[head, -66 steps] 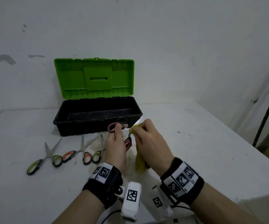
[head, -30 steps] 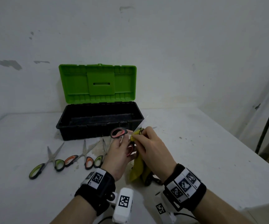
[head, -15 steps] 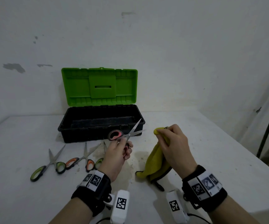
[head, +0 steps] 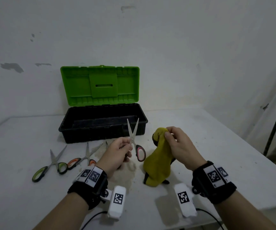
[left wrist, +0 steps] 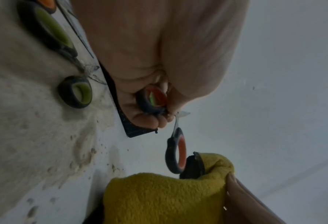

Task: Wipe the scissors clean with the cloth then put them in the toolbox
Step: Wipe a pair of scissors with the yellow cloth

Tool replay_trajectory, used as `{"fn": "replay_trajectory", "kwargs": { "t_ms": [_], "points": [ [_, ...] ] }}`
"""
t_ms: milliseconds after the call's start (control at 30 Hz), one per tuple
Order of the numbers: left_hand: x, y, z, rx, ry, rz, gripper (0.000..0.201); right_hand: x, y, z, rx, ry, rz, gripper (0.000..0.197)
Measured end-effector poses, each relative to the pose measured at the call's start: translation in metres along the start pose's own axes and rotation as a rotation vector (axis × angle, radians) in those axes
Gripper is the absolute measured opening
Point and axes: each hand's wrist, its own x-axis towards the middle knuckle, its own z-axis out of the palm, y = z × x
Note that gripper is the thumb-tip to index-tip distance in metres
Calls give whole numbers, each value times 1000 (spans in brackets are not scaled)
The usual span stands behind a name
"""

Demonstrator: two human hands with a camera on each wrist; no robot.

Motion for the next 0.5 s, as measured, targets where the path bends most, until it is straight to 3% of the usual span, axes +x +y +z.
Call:
{"fn": "replay_trajectory", "kwargs": {
  "t_ms": [200,400,500],
  "points": [
    [-2,4,-7,156,-15,91,3,-1,-3,-4,68,-148,56,24],
    [2,-1,-9,315,-30,163,14,-9,-8,8,68,-183,154,30],
    [2,-3,-10,346,-30,167,17,-13,-12,11,112,-212,235,21]
  ]
}}
